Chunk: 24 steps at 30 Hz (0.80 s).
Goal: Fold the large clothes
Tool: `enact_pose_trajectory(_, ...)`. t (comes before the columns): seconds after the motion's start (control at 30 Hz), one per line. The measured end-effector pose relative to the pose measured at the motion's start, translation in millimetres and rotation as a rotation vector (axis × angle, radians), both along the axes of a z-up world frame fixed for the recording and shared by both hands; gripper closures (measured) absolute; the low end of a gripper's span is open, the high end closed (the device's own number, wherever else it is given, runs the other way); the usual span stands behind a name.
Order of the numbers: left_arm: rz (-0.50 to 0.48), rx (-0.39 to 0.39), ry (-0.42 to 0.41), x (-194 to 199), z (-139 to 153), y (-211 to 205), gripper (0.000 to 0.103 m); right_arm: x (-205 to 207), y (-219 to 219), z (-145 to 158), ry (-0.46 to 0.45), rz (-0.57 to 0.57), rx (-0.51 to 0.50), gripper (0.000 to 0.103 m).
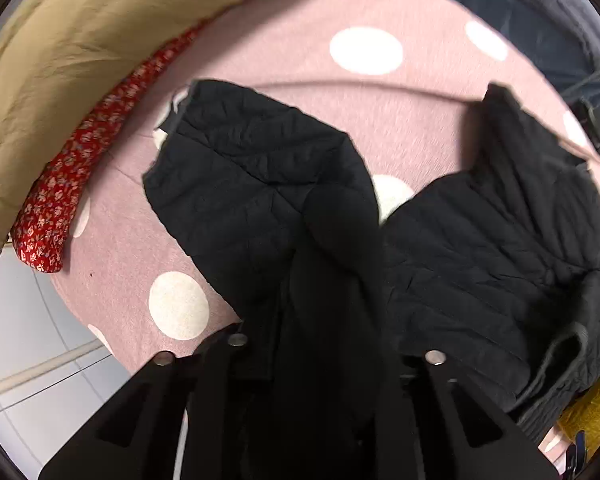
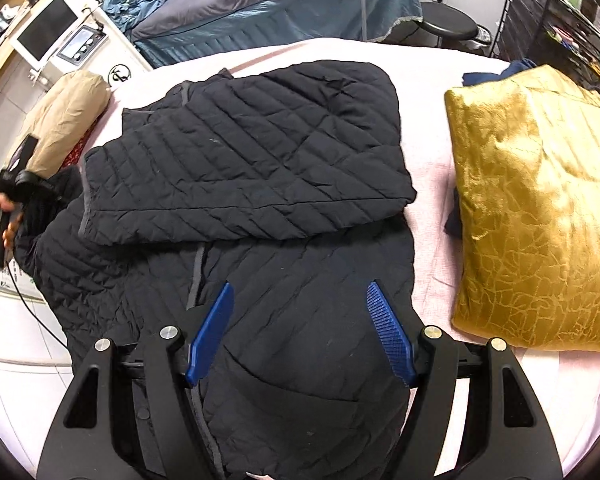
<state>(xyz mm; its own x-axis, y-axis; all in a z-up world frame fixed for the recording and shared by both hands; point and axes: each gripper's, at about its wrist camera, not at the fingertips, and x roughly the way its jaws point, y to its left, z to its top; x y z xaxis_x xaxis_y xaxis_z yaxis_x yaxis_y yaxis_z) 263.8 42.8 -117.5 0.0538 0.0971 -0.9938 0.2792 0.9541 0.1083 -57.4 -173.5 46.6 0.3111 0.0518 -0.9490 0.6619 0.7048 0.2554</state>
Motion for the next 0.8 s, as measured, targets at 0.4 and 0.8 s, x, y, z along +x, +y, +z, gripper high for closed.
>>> enact_pose_trajectory(0.4, -0.477, -0.439, -0.51, -146, 135, -85, 0.095, 18, 9, 3, -0.034, 0.081, -0.022, 0.034)
enact_pose_trajectory(0.8, -0.62, -0.156, -0.326, -199, 15, -127, 0.086, 7, -1, -3, -0.022, 0.052, 0.032, 0.034)
